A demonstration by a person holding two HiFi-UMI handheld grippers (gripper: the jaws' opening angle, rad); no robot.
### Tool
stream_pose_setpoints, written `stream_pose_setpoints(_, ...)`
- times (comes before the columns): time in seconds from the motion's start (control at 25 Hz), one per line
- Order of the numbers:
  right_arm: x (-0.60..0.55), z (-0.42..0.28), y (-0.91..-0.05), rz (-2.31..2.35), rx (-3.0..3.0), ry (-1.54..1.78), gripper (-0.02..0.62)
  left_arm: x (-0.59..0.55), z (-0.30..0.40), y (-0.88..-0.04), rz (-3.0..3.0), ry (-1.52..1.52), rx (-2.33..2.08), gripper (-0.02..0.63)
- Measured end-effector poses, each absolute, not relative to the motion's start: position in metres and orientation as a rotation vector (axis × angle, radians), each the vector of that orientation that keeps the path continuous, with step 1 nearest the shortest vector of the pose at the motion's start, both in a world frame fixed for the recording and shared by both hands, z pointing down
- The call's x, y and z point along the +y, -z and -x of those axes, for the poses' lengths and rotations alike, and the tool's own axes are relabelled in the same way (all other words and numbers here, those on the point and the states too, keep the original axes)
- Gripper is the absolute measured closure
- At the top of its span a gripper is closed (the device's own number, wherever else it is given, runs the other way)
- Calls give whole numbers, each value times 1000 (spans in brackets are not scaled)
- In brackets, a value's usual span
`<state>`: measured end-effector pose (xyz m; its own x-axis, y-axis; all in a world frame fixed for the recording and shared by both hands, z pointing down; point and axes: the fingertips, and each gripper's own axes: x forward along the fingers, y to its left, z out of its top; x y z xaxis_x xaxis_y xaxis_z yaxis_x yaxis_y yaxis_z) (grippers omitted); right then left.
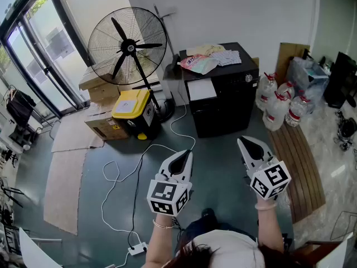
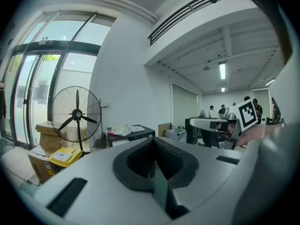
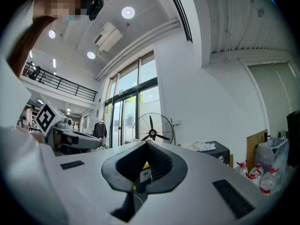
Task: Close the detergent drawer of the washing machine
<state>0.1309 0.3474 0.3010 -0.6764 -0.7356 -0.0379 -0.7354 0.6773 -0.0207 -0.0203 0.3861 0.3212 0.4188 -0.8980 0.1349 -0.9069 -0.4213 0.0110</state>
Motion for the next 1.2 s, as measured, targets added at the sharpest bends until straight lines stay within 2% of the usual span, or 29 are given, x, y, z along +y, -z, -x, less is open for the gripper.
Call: stream_pose_setpoints(1.2,265,-92,-311,1280,2801,28,569,299,50,-342,-2611,-156,-1529,588)
